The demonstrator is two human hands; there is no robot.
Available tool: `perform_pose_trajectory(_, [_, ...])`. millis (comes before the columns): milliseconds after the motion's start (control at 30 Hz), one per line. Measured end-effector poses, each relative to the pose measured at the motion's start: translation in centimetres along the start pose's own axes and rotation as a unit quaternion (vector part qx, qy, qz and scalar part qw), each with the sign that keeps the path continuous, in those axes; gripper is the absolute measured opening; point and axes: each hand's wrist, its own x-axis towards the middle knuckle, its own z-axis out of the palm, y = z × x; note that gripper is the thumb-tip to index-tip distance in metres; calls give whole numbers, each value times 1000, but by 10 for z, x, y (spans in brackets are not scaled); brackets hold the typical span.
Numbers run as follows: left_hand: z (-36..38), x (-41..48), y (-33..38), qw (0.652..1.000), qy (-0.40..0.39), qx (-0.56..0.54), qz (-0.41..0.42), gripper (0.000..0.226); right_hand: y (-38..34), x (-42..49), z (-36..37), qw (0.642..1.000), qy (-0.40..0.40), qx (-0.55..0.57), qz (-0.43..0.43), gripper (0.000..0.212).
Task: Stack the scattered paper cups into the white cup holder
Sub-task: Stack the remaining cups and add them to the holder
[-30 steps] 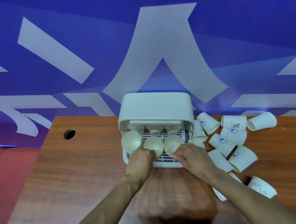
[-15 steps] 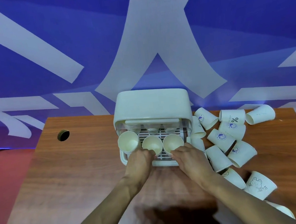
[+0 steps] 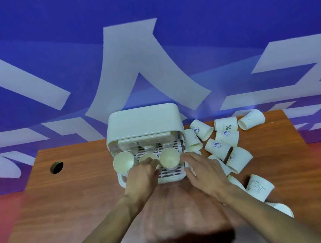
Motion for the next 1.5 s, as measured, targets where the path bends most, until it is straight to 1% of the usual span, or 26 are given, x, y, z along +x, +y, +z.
perform_pose_trajectory(67, [-4, -3, 21, 997, 14, 10, 72, 11, 17, -19, -9, 1000, 3, 0, 28, 35])
perform_pose_trajectory(100, [-2, -5, 33, 994, 10, 16, 110, 15, 27, -30, -13, 999, -1, -11, 44, 34])
perform_pose_trajectory(167, [8, -5, 59, 985, -17, 24, 172, 23, 50, -56, -23, 996, -5, -27, 86, 32])
perform_pose_trajectory(200, [15, -4, 72, 980, -38, 35, 190, 24, 63, -69, -29, 994, -1, -33, 106, 32])
perform_pose_trajectory(300, [39, 0, 113, 970, -90, 59, 218, 24, 105, -110, -49, 986, 1, -77, 149, 30])
perform_pose_trajectory(400, [63, 8, 149, 960, -127, 76, 236, 28, 146, -140, -66, 974, -42, -117, 188, 32])
perform_pose_trajectory(500, [84, 16, 177, 949, -160, 71, 261, 51, 169, -156, -69, 960, -91, -105, 242, 39])
perform_pose_trajectory(600, [100, 24, 197, 940, -167, 96, 281, 70, 177, -160, -61, 956, -119, -66, 261, 41])
perform_pose_trajectory(667, [108, 29, 205, 935, -167, 115, 292, 77, 179, -157, -54, 957, -132, -57, 253, 37])
perform_pose_trajectory(733, [111, 32, 207, 928, -176, 127, 302, 76, 179, -155, -48, 961, -130, -49, 238, 31])
perform_pose_trajectory(800, [112, 32, 206, 922, -191, 144, 303, 66, 177, -153, -44, 966, -118, -31, 227, 22])
perform_pose_trajectory(867, [112, 28, 204, 926, -197, 137, 291, 53, 171, -151, -42, 970, -109, -15, 216, 16])
perform_pose_trajectory(933, [107, 21, 199, 934, -186, 129, 276, 38, 164, -148, -41, 974, -106, -5, 199, 15])
perform_pose_trajectory(1033, [97, 9, 184, 937, -184, 162, 248, 26, 150, -142, -43, 980, -122, 7, 158, 17])
perform_pose_trajectory(1133, [88, -7, 162, 933, -213, 196, 213, 21, 130, -136, -44, 986, -156, -34, 54, 15])
perform_pose_trajectory(1200, [87, -16, 148, 935, -214, 207, 193, 21, 117, -134, -40, 982, -169, -79, -15, 16])
perform_pose_trajectory(1233, [86, -20, 141, 937, -212, 210, 184, 20, 110, -132, -39, 978, -178, -104, -36, 18])
perform_pose_trajectory(1300, [81, -26, 129, 941, -204, 211, 171, 17, 99, -127, -38, 970, -192, -141, -56, 20])
perform_pose_trajectory(1367, [74, -32, 120, 949, -185, 195, 162, 14, 87, -124, -40, 968, -189, -151, -66, 19])
perform_pose_trajectory(1500, [48, -44, 109, 970, -129, 149, 141, 10, 56, -109, -51, 977, -133, -153, -73, 14])
